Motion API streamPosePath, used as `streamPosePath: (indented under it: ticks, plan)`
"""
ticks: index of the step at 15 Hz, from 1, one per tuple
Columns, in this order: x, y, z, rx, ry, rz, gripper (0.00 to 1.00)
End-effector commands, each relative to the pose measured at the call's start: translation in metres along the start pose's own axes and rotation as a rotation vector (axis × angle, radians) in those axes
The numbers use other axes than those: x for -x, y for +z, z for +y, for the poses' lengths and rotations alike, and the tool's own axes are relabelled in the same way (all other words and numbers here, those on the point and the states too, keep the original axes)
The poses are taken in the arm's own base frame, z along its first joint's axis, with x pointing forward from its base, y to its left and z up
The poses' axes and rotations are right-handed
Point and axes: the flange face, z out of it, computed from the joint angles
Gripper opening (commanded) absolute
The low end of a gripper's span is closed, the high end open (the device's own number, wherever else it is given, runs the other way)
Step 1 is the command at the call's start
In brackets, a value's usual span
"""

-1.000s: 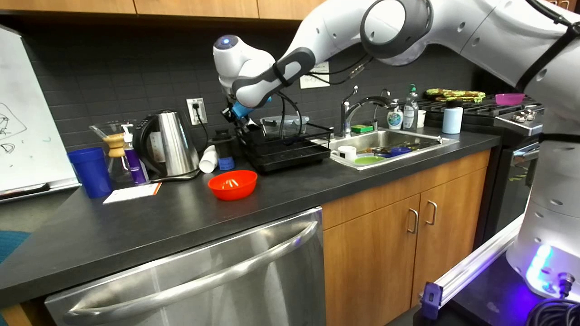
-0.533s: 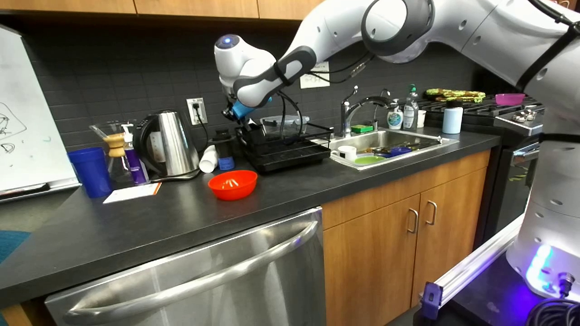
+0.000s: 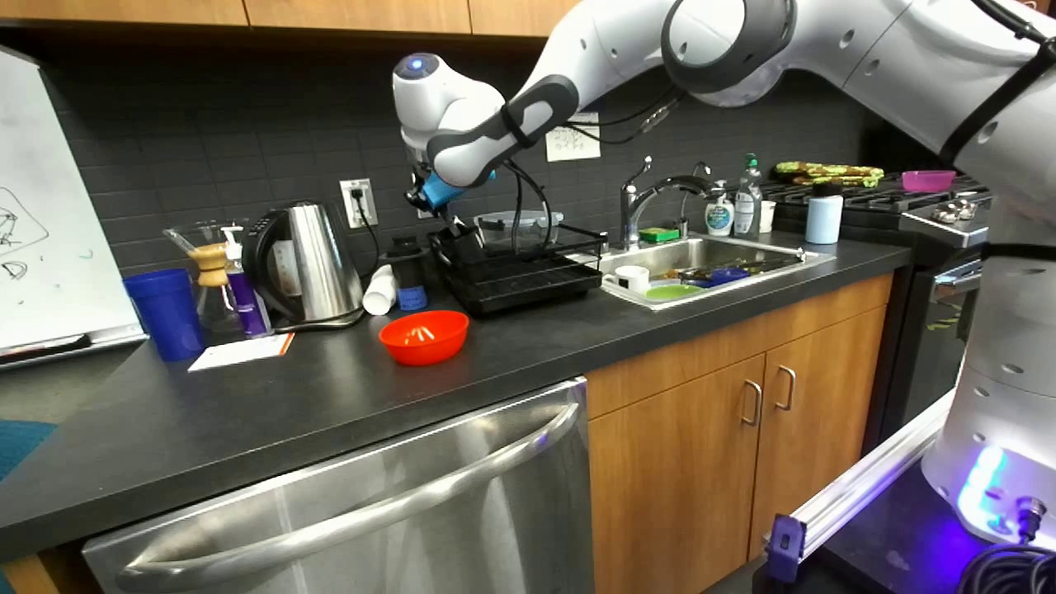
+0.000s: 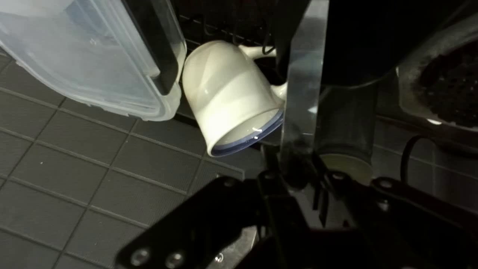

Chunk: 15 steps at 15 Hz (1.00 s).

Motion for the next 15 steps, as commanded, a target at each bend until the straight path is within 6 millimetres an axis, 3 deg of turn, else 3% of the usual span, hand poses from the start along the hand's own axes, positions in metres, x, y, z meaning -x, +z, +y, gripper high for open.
streamPosePath:
  ticks: [1, 15]
  plan:
    - [-0.012, -0.025, 0.015, 0.01, 0.028, 0.042, 0.05]
    - [-0.037, -0.071, 0.02, -0.045, 0.148, 0.162, 0.05]
